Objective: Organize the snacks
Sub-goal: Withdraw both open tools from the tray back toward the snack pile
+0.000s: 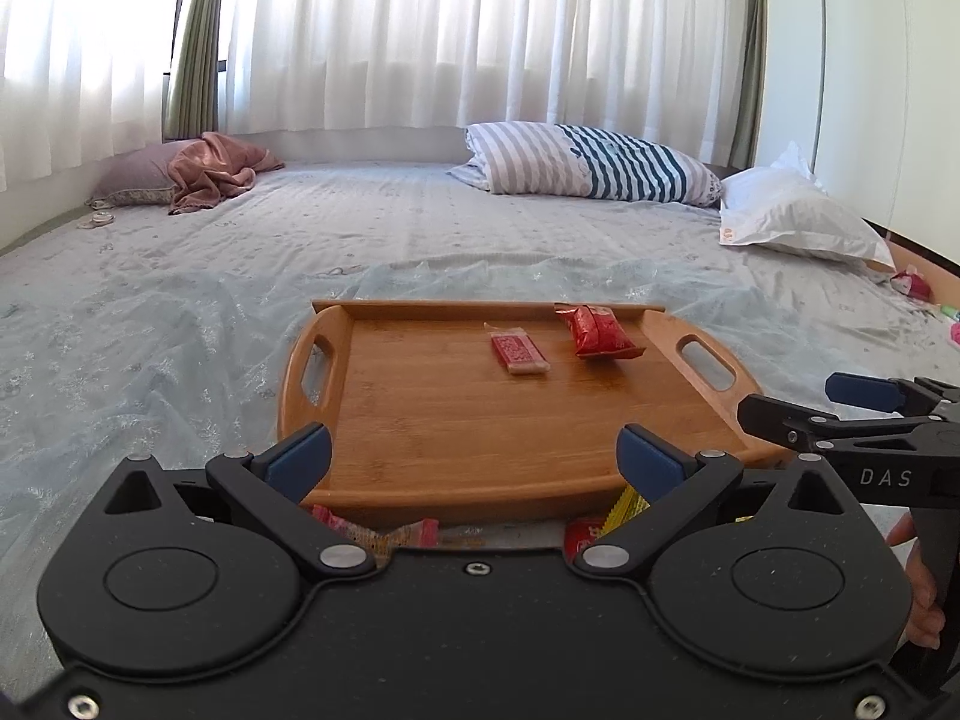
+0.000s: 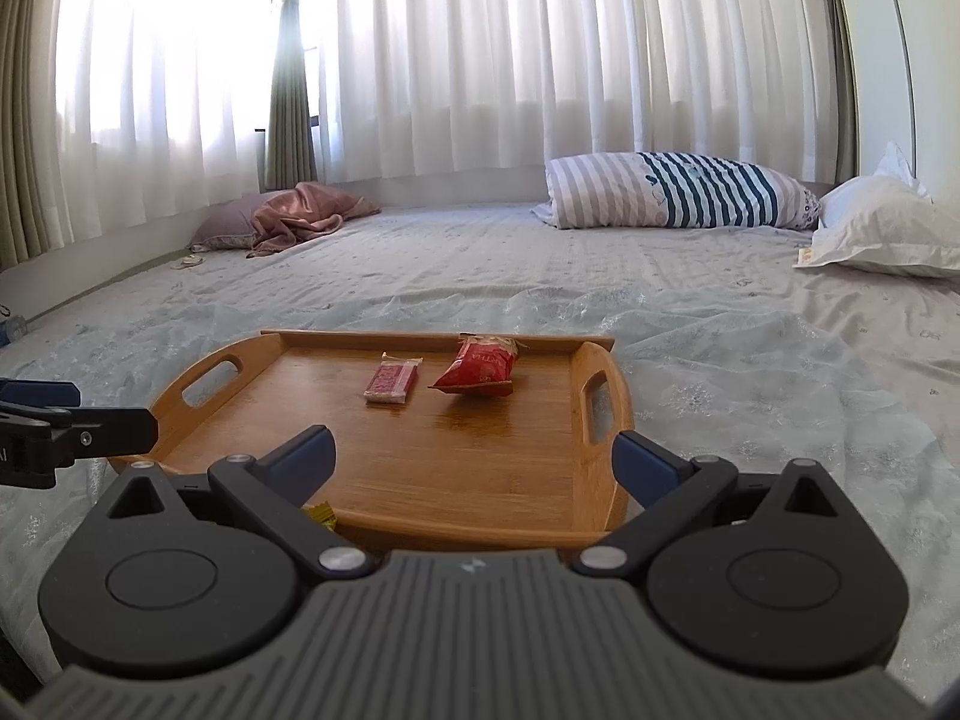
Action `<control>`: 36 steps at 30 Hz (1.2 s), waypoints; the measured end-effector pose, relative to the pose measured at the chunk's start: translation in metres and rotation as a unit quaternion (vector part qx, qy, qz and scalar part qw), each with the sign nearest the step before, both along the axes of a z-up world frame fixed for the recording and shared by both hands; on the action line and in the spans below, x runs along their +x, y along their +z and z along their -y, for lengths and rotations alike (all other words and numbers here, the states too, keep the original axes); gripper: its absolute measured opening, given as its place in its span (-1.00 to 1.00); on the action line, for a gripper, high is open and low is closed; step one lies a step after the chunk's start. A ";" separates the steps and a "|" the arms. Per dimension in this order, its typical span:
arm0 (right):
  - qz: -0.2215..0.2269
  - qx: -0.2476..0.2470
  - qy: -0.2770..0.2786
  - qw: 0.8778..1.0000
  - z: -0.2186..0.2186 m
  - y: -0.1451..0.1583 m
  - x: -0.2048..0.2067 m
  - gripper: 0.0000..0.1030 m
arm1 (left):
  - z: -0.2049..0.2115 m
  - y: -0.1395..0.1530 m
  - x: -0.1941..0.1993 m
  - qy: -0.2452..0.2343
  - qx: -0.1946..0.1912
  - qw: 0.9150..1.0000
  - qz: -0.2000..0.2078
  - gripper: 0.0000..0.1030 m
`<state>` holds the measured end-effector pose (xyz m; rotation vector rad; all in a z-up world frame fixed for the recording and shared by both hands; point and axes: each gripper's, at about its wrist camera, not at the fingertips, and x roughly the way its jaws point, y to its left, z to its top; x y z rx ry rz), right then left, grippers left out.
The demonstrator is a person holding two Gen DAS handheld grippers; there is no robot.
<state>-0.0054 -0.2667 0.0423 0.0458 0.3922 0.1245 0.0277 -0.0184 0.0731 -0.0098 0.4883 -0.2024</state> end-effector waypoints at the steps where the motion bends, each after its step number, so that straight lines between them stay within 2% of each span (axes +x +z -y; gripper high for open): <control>1: 0.001 0.001 0.000 1.000 -0.001 -0.001 -0.002 1.00 | 0.000 -0.001 -0.002 0.001 0.002 1.000 0.001 0.97; 10: 0.021 0.007 -0.032 0.999 -0.008 -0.017 -0.022 1.00 | -0.002 -0.013 -0.025 0.016 0.008 1.000 0.012 0.99; 17: 0.023 -0.016 -0.044 0.999 -0.018 -0.030 -0.038 1.00 | 0.001 -0.023 -0.037 0.026 0.024 0.999 0.023 0.99; 24: 0.019 -0.007 -0.053 0.998 -0.025 -0.038 -0.049 1.00 | 0.010 -0.035 -0.045 0.019 0.030 0.999 0.015 0.99; 36: 0.016 -0.030 -0.048 0.998 -0.036 -0.049 -0.063 1.00 | 0.011 -0.048 -0.053 0.030 0.035 0.999 0.005 0.99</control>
